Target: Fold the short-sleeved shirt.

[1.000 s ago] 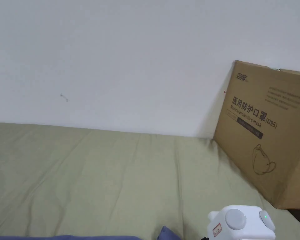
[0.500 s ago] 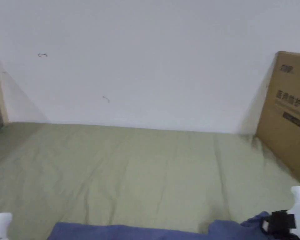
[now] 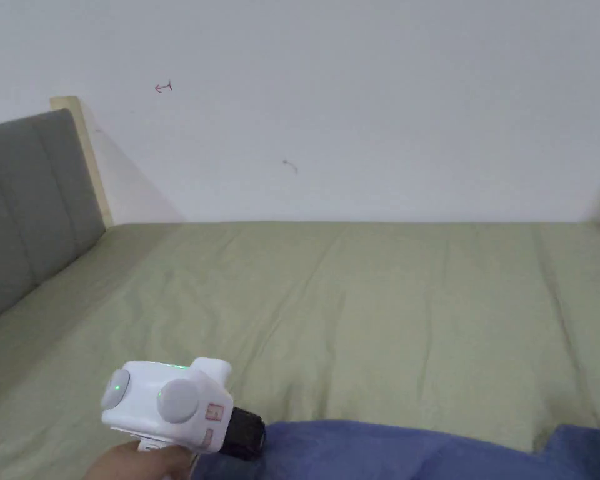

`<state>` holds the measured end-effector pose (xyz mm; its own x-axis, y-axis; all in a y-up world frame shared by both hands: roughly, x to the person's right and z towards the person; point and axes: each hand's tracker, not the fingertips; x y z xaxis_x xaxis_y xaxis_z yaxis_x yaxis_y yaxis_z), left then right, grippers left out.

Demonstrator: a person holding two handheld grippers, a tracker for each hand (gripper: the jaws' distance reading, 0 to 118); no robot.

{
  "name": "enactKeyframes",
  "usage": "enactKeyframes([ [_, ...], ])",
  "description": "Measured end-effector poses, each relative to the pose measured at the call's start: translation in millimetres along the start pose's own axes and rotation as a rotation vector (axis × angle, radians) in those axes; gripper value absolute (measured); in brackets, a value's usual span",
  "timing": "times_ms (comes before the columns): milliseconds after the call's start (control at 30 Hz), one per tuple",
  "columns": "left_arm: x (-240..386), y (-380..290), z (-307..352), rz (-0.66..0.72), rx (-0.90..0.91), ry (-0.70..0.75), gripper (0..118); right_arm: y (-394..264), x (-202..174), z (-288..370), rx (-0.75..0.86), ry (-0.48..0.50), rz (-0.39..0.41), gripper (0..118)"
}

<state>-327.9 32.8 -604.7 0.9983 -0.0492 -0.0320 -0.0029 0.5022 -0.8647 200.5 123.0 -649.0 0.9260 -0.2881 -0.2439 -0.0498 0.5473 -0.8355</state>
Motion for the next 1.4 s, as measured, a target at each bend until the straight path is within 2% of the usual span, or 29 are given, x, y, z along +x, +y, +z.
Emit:
enactKeyframes([
  [33, 6.3, 1.3, 14.1, -0.074, 0.066, 0.017, 95, -0.3, -1.4, -1.0, -0.003, -0.001, 0.002, 5],
  [67, 6.3, 1.2, 16.1, -0.069, 0.091, -0.009, 88, 1.5, 0.4, -2.0, -0.004, -0.001, 0.002, 5],
  [133, 2.0, 2.1, 17.9, -0.013, 0.082, -0.029, 66, 0.5, -2.3, -0.5, -0.005, 0.007, -0.004, 5],
  [167, 2.6, 2.3, 31.3, -0.005, 0.098, -0.017, 48, -0.4, -4.4, 1.2, -0.003, 0.013, -0.005, 5],
  [200, 0.1, 3.0, 36.2, -0.009, 0.109, -0.022, 2, -0.2, -4.3, 4.0, 0.002, 0.013, -0.004, 5],
  [367, 0.6, 7.5, 78.2, -0.036, 0.127, -0.035, 2, 5.2, -11.1, 38.9, 0.047, -0.012, 0.008, 5],
  [467, -5.9, 10.6, 132.9, -0.01, 0.219, -0.058, 2, 9.0, -12.5, 81.3, 0.092, 0.001, -0.013, 5],
  [567, -16.5, 15.7, 191.0, 0.007, 0.276, -0.058, 2, 12.6, -19.6, 129.7, 0.141, -0.03, 0.012, 5],
  [767, -20.0, 25.5, 320.0, 0.046, 0.433, -0.076, 2, 24.7, -38.0, 239.6, 0.282, -0.014, 0.016, 5],
  [933, -19.1, 45.2, 394.3, 0.031, 0.529, -0.066, 2, 56.9, -56.1, 316.3, 0.391, -0.009, 0.027, 5],
  [1133, -17.2, 107.2, 429.7, 0.055, 0.634, -0.026, 2, 126.6, -78.1, 352.5, 0.509, -0.047, 0.081, 5],
  [1400, -0.3, 201.1, 425.9, 0.079, 0.749, 0.054, 2, 237.4, -94.9, 323.7, 0.625, -0.163, 0.109, 5],
])
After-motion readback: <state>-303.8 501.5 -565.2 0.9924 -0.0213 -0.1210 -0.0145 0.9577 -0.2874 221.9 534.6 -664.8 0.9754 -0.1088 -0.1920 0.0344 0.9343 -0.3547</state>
